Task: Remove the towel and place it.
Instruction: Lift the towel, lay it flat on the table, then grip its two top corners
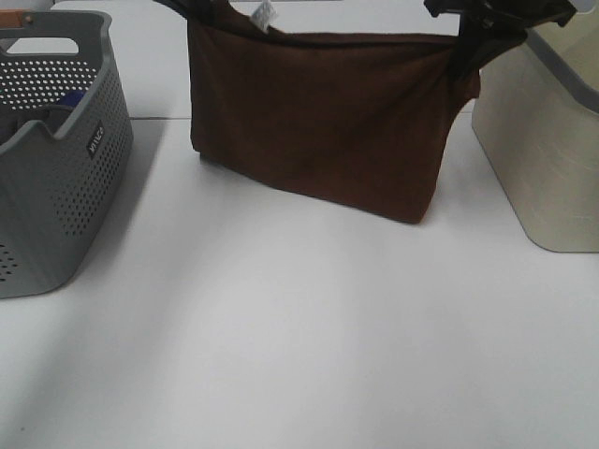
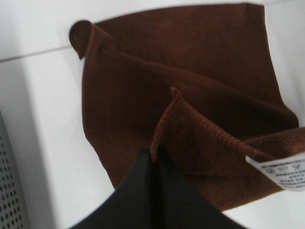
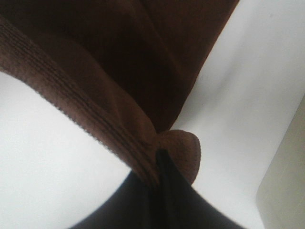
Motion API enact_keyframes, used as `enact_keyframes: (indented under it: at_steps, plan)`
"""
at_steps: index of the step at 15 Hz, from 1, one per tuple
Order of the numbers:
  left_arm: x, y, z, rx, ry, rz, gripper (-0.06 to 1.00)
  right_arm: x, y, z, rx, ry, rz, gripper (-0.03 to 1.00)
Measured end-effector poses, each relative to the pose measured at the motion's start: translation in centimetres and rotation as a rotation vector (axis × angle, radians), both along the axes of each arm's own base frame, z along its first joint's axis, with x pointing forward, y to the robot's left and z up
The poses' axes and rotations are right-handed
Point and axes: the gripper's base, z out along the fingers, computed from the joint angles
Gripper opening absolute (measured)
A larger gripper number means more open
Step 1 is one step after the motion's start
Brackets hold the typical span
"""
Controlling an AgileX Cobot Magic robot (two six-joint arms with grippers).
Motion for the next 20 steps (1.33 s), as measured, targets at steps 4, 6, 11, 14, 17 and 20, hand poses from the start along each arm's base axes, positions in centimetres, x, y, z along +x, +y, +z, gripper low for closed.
enact_keyframes:
  at_steps: [4, 6, 11, 14, 17, 20]
  plan:
    - [-7.9, -2.5, -2.5, 0.218, 0.170, -0.123, 0.00, -7.2, -1.2, 0.9, -0.001, 0.078, -0.003, 0.00]
    - [-9.8, -2.5, -2.6, 0.242, 0.195, -0.128, 0.00, -9.0, -1.4, 0.8, 0.012, 0.100, -0.005, 0.00]
    - [-19.4, -3.1, -3.5, 0.293, 0.304, -0.195, 0.00, -18.8, -2.6, -1.4, 0.056, 0.231, -0.017, 0.00]
    - [-24.0, -3.1, -4.1, 0.287, 0.363, -0.215, 0.00, -23.2, -3.1, -3.1, 0.074, 0.286, -0.024, 0.00]
    - [-28.1, -3.3, -5.7, 0.303, 0.439, -0.240, 0.00, -26.9, -3.6, -4.8, 0.094, 0.328, -0.033, 0.00]
    - [-30.7, -3.8, -7.5, 0.327, 0.510, -0.271, 0.00, -29.0, -3.9, -5.2, 0.103, 0.313, -0.033, 0.00]
